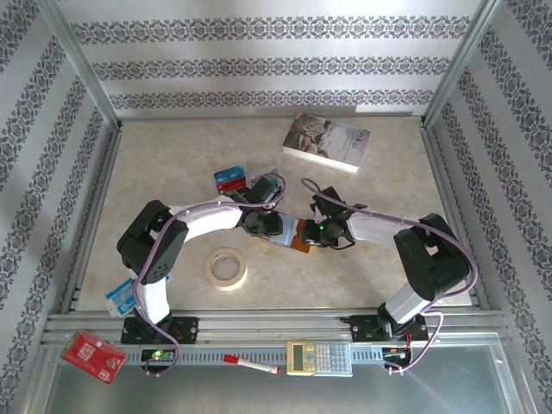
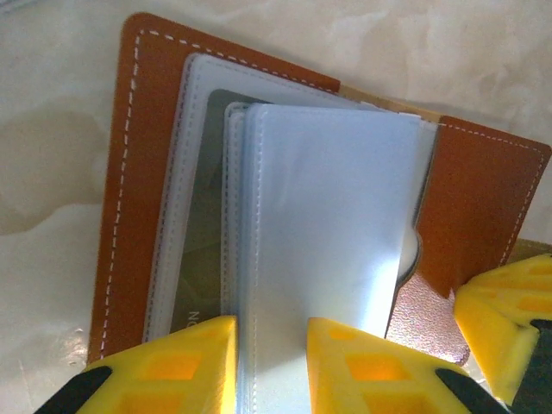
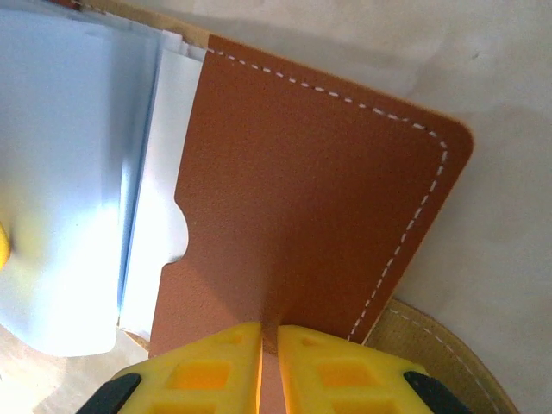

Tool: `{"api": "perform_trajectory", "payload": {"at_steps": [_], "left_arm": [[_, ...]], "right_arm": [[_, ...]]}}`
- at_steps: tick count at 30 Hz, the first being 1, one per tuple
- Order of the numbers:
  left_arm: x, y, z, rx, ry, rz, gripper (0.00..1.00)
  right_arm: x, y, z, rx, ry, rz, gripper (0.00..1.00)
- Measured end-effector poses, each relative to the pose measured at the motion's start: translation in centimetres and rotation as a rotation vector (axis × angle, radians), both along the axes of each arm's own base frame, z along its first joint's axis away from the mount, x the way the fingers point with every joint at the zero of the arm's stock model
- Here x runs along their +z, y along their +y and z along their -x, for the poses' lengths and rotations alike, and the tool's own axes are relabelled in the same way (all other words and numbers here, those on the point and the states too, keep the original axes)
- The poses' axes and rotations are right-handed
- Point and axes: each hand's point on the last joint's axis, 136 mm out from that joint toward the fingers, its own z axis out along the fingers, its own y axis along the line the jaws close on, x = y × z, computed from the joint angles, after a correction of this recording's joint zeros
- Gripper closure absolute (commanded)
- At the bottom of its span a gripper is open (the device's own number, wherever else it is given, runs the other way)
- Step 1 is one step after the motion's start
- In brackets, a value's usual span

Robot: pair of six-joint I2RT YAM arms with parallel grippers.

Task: Take the credit cards out of the card holder

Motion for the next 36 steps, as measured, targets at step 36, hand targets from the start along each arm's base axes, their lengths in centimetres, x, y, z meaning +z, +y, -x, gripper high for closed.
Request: {"api": "perform_trajectory", "payload": {"at_steps": [36], "left_arm": [[2.2, -6.5, -0.5, -0.078, 0.033, 0.346, 0.70]], "right_arm": [[0.5, -2.0, -1.4, -0.055, -0.042, -0.050, 0.82]]}}
